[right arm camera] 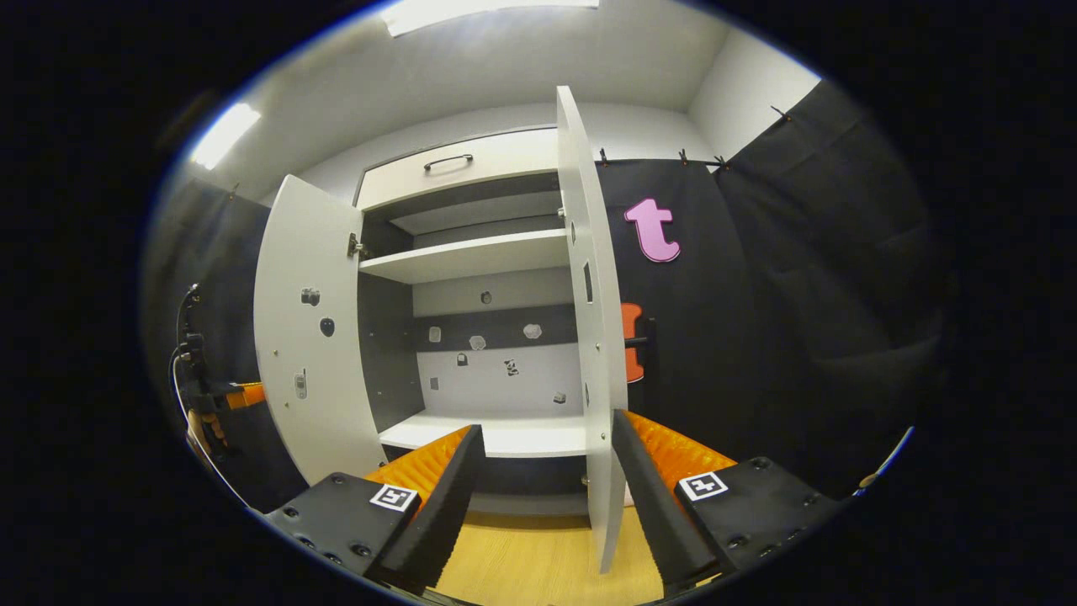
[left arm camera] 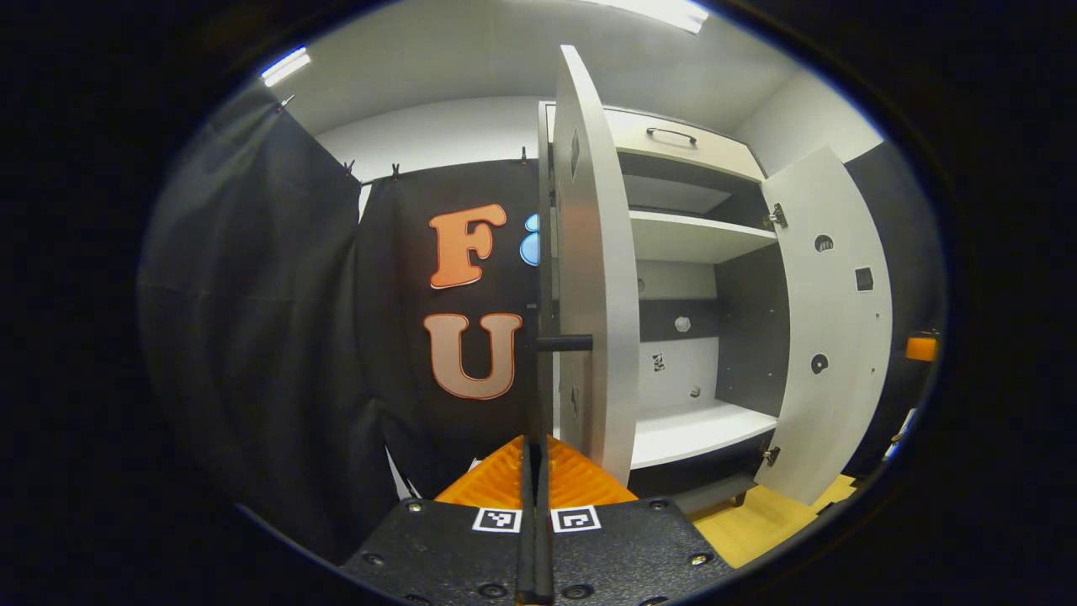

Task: Open the right door of the double-door shoe cabinet with the right hand, and open the left door with the left hand.

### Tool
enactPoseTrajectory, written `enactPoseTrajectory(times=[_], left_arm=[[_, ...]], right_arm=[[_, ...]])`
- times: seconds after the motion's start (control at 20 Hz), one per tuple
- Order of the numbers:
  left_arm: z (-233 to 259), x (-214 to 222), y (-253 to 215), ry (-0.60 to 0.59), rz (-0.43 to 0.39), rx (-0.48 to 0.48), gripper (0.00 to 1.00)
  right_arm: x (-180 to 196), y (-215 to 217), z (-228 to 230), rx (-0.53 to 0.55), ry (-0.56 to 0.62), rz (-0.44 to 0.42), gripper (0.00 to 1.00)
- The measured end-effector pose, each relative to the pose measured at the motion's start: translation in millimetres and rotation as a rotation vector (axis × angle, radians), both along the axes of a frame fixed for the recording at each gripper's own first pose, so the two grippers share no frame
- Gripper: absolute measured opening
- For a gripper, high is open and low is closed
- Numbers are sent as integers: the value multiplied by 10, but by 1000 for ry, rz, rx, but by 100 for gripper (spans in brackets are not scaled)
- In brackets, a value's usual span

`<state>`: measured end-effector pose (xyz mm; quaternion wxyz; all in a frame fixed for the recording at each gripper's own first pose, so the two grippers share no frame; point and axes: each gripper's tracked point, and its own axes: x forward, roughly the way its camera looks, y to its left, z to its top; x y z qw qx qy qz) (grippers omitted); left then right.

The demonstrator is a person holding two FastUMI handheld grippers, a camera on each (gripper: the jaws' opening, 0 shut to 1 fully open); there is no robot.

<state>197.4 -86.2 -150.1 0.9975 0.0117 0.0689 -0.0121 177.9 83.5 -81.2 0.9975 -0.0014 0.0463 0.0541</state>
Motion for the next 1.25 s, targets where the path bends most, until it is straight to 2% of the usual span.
enactPoseTrajectory(times=[0.4, 0.5, 0.65, 0.7, 0.85, 0.9, 0.95, 1.0, 1.05, 1.15, 1.2, 1.25], left_arm=[[317, -184, -161, -53, 4, -43, 0], [329, -251, -307, -34, -9, -88, 0], [395, -323, -637, -22, -62, -212, 0], [401, -322, -732, -18, -79, -238, 8], [417, -324, -817, -24, -61, -270, 29], [413, -310, -874, -21, -62, -271, 49], [391, -317, -944, -11, -66, -276, 42], [380, -327, -996, -2, -68, -281, 60], [372, -326, -1042, 7, -68, -281, 55], [364, -338, -1105, 14, -63, -267, 71], [373, -356, -1150, 13, -65, -261, 63], [369, -356, -1204, 13, -71, -259, 69]], right_arm=[[-61, -146, 28, 9, -10, -38, 97], [-75, -176, 25, 15, -10, -47, 97], [-106, -238, 1, 25, -1, -65, 97], [-119, -259, -13, 29, 6, -70, 97], [-154, -361, -22, 29, 13, -92, 97], [-159, -389, -22, 27, 12, -100, 97], [-167, -409, -23, 25, 10, -108, 97], [-175, -425, -18, 22, 9, -115, 97], [-177, -449, -19, 16, 8, -120, 97], [-195, -523, -21, 1, 11, -130, 97], [-213, -561, -22, -5, 13, -134, 97], [-227, -584, -23, -7, 15, -137, 97]])
